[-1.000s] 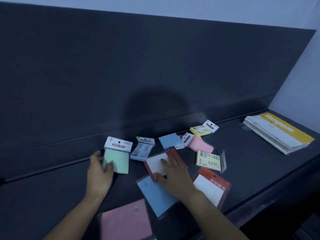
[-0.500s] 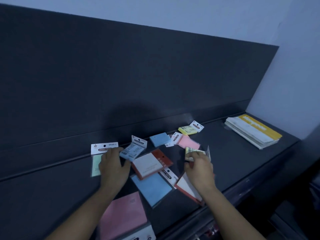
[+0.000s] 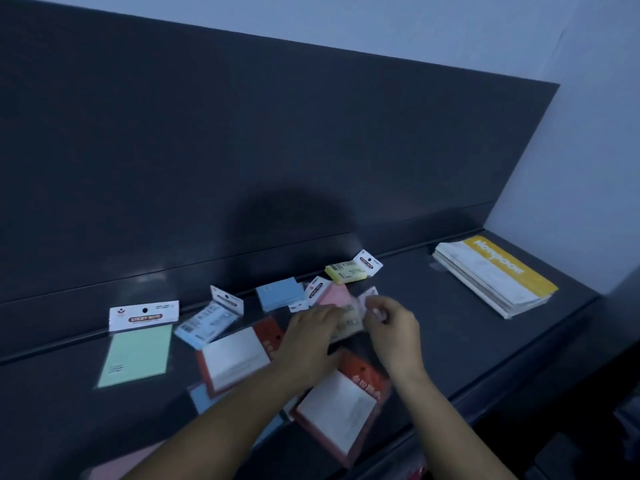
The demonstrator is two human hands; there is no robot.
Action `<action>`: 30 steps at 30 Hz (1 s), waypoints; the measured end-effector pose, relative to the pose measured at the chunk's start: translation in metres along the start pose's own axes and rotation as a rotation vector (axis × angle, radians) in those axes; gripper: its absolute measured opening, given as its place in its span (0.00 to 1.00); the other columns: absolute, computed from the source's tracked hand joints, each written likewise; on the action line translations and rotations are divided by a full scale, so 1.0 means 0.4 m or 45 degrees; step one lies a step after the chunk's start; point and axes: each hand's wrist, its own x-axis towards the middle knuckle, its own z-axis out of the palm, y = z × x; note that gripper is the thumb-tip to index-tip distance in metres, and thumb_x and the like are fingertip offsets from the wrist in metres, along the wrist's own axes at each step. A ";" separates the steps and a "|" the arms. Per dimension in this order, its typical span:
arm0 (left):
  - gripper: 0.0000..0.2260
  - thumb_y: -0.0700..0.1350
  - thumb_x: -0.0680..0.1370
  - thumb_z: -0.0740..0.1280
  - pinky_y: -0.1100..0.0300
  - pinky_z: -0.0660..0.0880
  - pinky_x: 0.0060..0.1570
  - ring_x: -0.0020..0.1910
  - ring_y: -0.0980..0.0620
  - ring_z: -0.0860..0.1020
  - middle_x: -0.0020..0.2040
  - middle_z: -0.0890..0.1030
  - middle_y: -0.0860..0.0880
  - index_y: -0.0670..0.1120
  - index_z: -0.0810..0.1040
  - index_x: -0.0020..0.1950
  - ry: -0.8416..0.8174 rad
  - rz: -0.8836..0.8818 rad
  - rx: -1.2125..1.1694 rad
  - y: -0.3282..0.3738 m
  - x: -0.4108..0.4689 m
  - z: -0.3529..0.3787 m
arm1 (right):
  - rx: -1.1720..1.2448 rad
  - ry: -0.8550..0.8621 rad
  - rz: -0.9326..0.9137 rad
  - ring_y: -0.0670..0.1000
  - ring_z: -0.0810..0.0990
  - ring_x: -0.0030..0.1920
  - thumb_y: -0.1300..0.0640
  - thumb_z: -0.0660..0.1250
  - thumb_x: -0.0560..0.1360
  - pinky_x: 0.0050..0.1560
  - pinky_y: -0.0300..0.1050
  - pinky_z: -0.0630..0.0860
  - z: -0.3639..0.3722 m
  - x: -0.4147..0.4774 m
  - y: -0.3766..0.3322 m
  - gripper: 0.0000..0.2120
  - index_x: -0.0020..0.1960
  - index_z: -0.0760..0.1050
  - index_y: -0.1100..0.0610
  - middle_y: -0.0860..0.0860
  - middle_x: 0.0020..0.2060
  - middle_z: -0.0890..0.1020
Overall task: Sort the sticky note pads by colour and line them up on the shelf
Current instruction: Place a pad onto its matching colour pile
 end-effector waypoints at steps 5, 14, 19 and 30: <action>0.10 0.41 0.77 0.61 0.57 0.73 0.45 0.49 0.49 0.78 0.52 0.81 0.49 0.48 0.76 0.58 0.389 -0.178 -0.147 0.024 0.082 0.026 | 0.815 -0.155 0.239 0.50 0.83 0.41 0.67 0.63 0.75 0.45 0.40 0.81 -0.032 0.093 -0.041 0.08 0.44 0.80 0.60 0.52 0.39 0.83; 0.09 0.44 0.77 0.65 0.48 0.75 0.41 0.38 0.46 0.77 0.37 0.79 0.45 0.43 0.74 0.56 0.654 -0.761 -0.407 -0.054 0.121 0.017 | 1.193 -0.318 1.052 0.60 0.77 0.58 0.64 0.66 0.76 0.48 0.46 0.77 0.047 0.299 0.064 0.04 0.44 0.75 0.65 0.65 0.54 0.77; 0.02 0.43 0.77 0.66 0.50 0.76 0.43 0.39 0.48 0.79 0.39 0.81 0.49 0.48 0.74 0.48 0.681 -0.857 -0.490 -0.075 0.105 0.011 | 1.229 -0.312 1.146 0.57 0.80 0.47 0.64 0.66 0.75 0.50 0.48 0.75 0.126 0.386 0.040 0.04 0.42 0.74 0.63 0.62 0.53 0.78; 0.05 0.41 0.77 0.66 0.49 0.77 0.50 0.48 0.42 0.80 0.46 0.82 0.44 0.47 0.76 0.52 0.884 -0.981 -0.828 -0.075 0.035 -0.061 | 1.190 -0.259 1.019 0.47 0.71 0.28 0.62 0.65 0.72 0.23 0.35 0.70 0.150 0.318 -0.013 0.03 0.39 0.73 0.60 0.52 0.30 0.74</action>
